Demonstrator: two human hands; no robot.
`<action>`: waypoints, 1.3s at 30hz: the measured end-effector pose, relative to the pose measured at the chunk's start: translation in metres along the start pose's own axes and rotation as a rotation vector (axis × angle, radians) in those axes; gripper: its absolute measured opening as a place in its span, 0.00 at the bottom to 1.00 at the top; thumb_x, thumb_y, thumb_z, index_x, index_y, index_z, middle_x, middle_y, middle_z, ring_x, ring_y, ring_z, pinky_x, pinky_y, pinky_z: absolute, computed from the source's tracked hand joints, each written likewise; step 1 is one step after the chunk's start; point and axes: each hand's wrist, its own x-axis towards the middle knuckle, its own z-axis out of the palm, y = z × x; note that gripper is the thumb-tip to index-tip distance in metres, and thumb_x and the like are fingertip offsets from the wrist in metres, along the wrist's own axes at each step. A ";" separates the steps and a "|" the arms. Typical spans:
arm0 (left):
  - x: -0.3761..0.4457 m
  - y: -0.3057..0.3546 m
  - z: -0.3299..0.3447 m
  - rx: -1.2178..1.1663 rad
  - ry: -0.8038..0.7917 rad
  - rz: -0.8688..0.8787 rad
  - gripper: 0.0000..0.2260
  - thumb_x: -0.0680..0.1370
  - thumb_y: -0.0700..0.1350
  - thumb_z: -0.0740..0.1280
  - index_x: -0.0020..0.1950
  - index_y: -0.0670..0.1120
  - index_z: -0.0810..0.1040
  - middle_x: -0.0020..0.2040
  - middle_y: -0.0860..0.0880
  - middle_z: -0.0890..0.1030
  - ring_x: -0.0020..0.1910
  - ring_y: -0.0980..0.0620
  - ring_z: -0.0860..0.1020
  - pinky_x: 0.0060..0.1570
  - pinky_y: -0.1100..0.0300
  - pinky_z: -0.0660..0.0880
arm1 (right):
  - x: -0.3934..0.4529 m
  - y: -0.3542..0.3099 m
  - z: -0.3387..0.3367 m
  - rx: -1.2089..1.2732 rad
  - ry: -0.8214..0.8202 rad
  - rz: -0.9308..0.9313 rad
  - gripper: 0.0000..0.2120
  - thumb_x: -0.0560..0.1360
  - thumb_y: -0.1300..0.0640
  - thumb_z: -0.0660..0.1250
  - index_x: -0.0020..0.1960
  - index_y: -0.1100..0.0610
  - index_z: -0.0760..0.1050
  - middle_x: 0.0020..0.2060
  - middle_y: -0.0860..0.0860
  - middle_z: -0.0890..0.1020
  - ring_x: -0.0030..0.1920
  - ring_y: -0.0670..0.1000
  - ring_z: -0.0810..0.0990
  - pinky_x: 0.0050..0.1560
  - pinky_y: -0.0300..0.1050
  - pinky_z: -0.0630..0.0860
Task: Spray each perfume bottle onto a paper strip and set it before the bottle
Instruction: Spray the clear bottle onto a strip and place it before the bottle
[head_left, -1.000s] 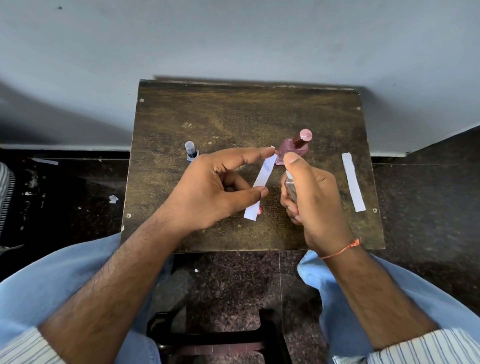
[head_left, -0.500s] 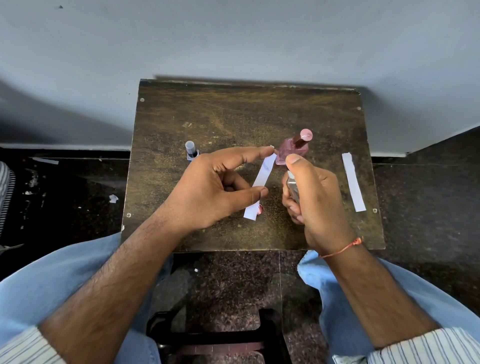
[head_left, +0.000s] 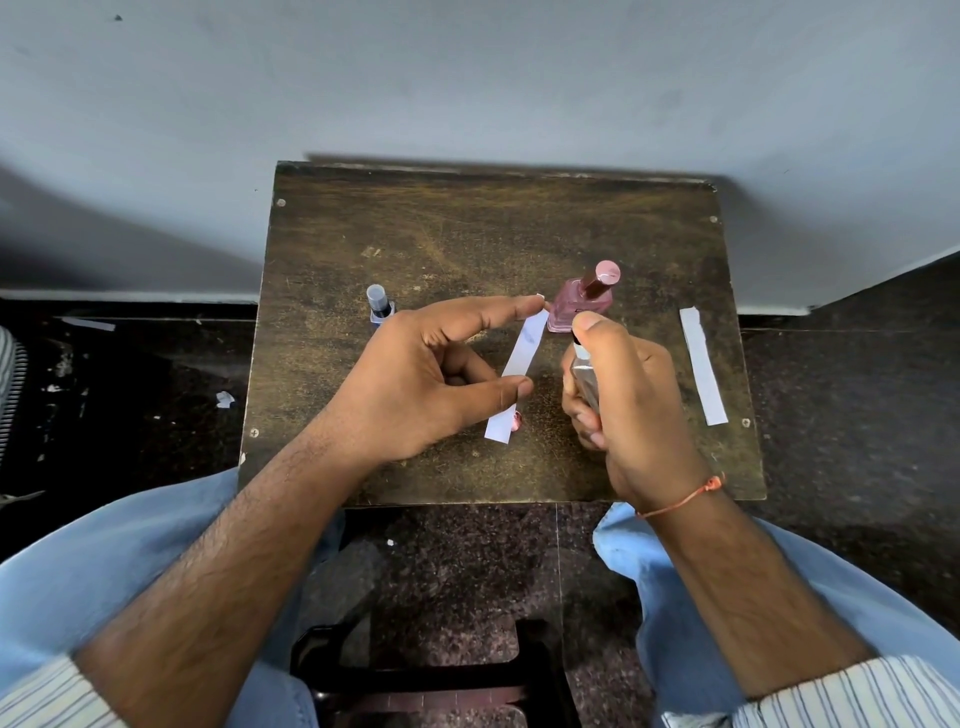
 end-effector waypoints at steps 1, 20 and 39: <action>0.000 0.000 0.000 -0.002 0.000 -0.001 0.27 0.76 0.35 0.80 0.74 0.48 0.81 0.60 0.55 0.89 0.36 0.51 0.88 0.34 0.66 0.77 | 0.000 0.000 -0.001 -0.010 -0.007 -0.005 0.37 0.72 0.36 0.65 0.40 0.74 0.66 0.21 0.47 0.68 0.20 0.45 0.63 0.25 0.37 0.59; 0.004 -0.004 -0.001 -0.015 0.023 -0.067 0.29 0.76 0.36 0.80 0.75 0.53 0.79 0.54 0.49 0.91 0.40 0.46 0.89 0.41 0.49 0.81 | 0.005 -0.003 -0.080 -0.628 -0.255 -0.447 0.13 0.78 0.47 0.78 0.58 0.53 0.84 0.55 0.46 0.86 0.55 0.52 0.85 0.54 0.56 0.84; 0.003 -0.002 -0.004 -0.042 0.022 -0.087 0.30 0.76 0.35 0.80 0.76 0.51 0.79 0.48 0.63 0.88 0.36 0.56 0.87 0.39 0.63 0.79 | 0.008 -0.007 -0.087 -0.636 -0.283 -0.391 0.20 0.69 0.44 0.81 0.59 0.48 0.87 0.54 0.45 0.88 0.54 0.50 0.87 0.57 0.55 0.85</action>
